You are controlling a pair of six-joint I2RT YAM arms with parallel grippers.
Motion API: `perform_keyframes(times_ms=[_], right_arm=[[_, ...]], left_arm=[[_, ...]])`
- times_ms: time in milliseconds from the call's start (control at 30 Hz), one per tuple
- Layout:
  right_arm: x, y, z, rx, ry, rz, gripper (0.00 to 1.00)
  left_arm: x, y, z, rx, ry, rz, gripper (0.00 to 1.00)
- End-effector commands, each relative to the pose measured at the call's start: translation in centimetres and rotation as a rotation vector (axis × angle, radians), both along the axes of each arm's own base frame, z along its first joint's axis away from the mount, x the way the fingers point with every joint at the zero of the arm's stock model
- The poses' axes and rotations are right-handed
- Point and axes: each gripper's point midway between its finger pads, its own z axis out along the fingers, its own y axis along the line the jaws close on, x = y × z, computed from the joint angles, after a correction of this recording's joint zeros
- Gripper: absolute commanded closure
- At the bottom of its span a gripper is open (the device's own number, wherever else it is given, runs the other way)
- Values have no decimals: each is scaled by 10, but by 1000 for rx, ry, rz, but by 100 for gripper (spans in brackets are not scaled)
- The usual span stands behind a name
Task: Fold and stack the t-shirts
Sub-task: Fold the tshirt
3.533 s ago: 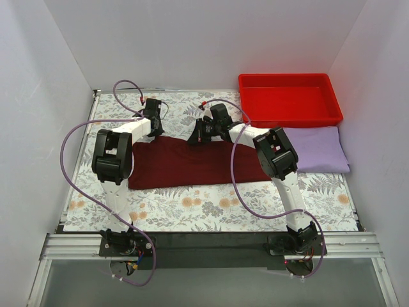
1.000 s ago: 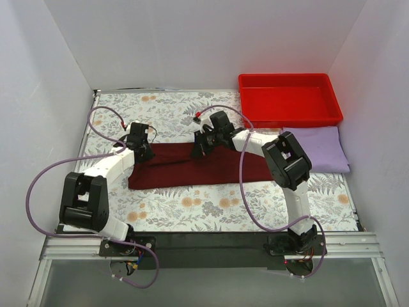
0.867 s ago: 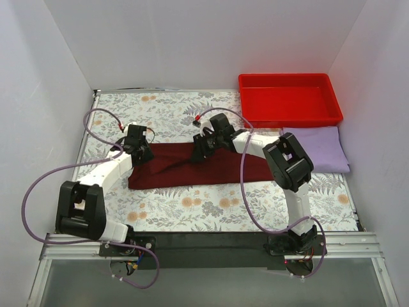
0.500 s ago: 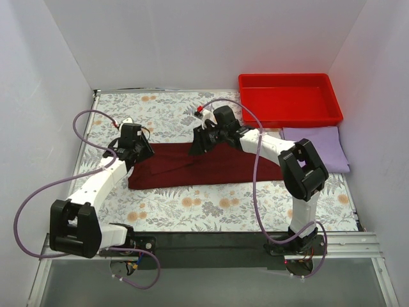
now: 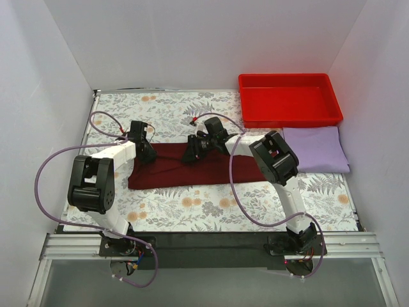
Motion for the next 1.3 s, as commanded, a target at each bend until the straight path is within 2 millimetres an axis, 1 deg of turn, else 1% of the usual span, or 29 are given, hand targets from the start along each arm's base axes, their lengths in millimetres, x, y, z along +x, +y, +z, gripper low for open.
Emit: perform_keyframes(times_ms=[0, 33, 100, 133, 200, 233, 300, 333, 367, 400, 433, 467, 500, 533, 567, 600, 633, 667, 733, 767, 800, 833, 933, 1033, 1067, 1167, 1200, 1233, 1267], right_arm=[[17, -5, -7, 20, 0, -44, 60], [23, -12, -12, 14, 7, -60, 60], [23, -20, -12, 12, -3, -58, 60], [27, -25, 2, 28, -34, -60, 61], [25, -31, 16, 27, -76, -57, 60], [24, -39, 32, 28, -125, -56, 59], [17, -51, 41, -5, -148, -52, 58], [14, -60, 52, -28, -216, -57, 56], [11, -67, 54, -52, -238, -63, 56], [7, -74, 54, -82, -252, -71, 55], [7, -87, 62, -134, -288, -111, 54], [0, -102, 49, -197, -296, -116, 54], [-2, -113, 45, -244, -302, -133, 54], [2, -129, 46, -306, -334, -182, 53], [-11, -147, 29, -387, -304, -180, 53], [-14, -159, 23, -432, -303, -197, 53], [-12, -175, 23, -490, -323, -241, 53], [-25, -193, 6, -565, -303, -234, 53], [-25, -219, 3, -668, -337, -296, 53], [-30, -229, -3, -706, -329, -304, 52], [-33, -240, -8, -742, -326, -319, 52], [-32, -248, -7, -761, -333, -344, 52], [-33, -263, -13, -812, -328, -373, 51], [-39, -270, -24, -856, -292, -372, 50], [-42, -271, -28, -863, -276, -366, 50], [-64, -268, -44, -845, -191, -303, 50], [-71, -266, -47, -835, -166, -288, 51], [-86, -259, -49, -801, -128, -239, 51], [-99, -258, -54, -800, -96, -214, 51]], left_arm=[[-2, 14, -11, 13, 50, 65, 85], [-4, 15, -17, 19, 71, 65, 85], [-2, 16, -19, 23, 86, 61, 84], [0, 16, -16, 28, 78, 38, 84], [7, 11, -6, 13, 52, 7, 82], [12, 10, 4, 11, 24, -6, 77], [18, 9, 29, 12, -33, -14, 72], [19, 9, 39, 16, -56, -17, 63], [19, 9, 47, 20, -74, -18, 58], [16, 10, 64, 26, -110, -14, 54], [10, 11, 68, 28, -114, -10, 50], [6, 12, 75, 29, -127, -4, 49], [-1, 14, 86, 27, -148, 15, 48], [-8, 16, 88, 27, -150, 27, 48], [-19, 18, 81, 28, -128, 41, 48], [-28, 19, 85, 21, -138, 54, 48], [-34, 17, 84, 8, -132, 49, 48], [-48, 18, 71, 8, -99, 51, 49], [-58, 19, 70, 3, -113, 66, 50], [-67, 21, 60, 11, -91, 71, 50], [-69, 22, 58, 10, -92, 80, 51], [-71, 23, 55, 9, -89, 95, 51], [-69, 25, 45, 10, -80, 120, 51], [-68, 29, 23, 12, -35, 143, 52], [-69, 30, 10, 20, 6, 151, 53], [-61, 38, -4, 29, 59, 176, 54], [-60, 42, -16, 40, 104, 182, 54], [-47, 43, -15, 42, 100, 182, 54], [-40, 44, -16, 46, 104, 173, 54]])
